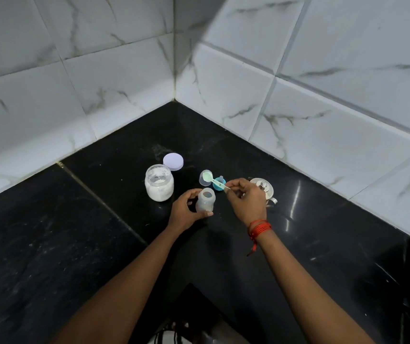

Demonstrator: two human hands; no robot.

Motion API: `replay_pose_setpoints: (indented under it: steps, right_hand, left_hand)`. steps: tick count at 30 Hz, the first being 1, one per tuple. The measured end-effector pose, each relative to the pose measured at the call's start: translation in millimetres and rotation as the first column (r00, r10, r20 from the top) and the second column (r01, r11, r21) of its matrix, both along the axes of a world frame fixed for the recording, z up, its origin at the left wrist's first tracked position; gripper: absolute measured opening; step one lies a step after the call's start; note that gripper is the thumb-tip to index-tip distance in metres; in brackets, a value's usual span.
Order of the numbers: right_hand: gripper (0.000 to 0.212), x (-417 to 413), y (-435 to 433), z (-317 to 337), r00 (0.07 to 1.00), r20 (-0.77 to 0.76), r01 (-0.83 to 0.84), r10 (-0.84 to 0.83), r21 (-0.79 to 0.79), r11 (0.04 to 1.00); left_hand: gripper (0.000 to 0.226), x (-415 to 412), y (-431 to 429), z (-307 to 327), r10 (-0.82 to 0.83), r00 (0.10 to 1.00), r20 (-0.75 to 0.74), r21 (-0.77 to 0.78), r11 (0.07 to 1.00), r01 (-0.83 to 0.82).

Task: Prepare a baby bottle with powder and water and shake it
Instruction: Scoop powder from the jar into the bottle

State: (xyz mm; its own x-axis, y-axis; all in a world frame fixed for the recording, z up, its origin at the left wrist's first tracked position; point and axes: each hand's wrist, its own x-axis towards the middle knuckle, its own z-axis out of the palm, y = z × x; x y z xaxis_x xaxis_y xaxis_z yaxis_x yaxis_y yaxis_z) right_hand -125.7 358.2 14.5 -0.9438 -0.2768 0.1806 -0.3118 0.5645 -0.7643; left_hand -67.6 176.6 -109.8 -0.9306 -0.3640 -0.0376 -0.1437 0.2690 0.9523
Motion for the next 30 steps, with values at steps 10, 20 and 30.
replay_pose_setpoints:
  steps: [10,20,30]
  right_hand:
    - [0.013,-15.9,-71.2,14.9,0.985,-0.093,-0.141,0.143,0.031,0.99]
    - [0.023,-23.7,-158.0,7.2,0.927,-0.078,-0.312,0.366,0.382,0.87]
    - [0.024,-64.9,-163.9,-2.4,0.956,-0.041,-0.267,0.291,0.291,0.919]
  left_hand:
    - [0.029,92.5,-102.3,3.9,0.459,0.883,-0.097,-0.31,0.829,-0.465]
    - [0.133,29.9,-121.4,30.9,0.135,0.989,0.061,-0.087,0.988,-0.129]
    - [0.092,21.6,-116.3,20.9,0.174,0.984,-0.025,-0.011,0.985,-0.175]
